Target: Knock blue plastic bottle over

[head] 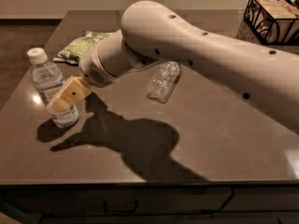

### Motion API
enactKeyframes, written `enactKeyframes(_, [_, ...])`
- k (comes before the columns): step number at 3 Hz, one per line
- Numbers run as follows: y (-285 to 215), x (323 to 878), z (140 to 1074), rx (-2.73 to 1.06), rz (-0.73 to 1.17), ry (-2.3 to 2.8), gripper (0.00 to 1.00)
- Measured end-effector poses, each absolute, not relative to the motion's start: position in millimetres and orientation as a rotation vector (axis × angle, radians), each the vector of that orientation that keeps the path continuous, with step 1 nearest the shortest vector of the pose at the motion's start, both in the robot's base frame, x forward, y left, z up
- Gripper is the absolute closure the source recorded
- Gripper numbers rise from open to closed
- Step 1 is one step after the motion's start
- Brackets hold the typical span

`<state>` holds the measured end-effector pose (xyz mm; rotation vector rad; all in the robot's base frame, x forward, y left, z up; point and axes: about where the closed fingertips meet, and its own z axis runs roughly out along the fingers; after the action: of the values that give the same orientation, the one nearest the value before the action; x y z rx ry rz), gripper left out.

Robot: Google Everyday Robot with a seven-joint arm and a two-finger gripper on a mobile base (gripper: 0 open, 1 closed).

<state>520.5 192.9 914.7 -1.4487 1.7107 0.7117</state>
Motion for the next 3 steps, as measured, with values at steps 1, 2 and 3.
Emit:
enactKeyframes(1, [202, 518, 918, -1.453, 0.796, 1.698, 0.00])
enactKeyframes(2, [210, 513, 922, -1.469, 0.876, 1.681, 0.13])
enactKeyframes(3, [214, 507, 927, -1.483, 0.936, 1.663, 0.36])
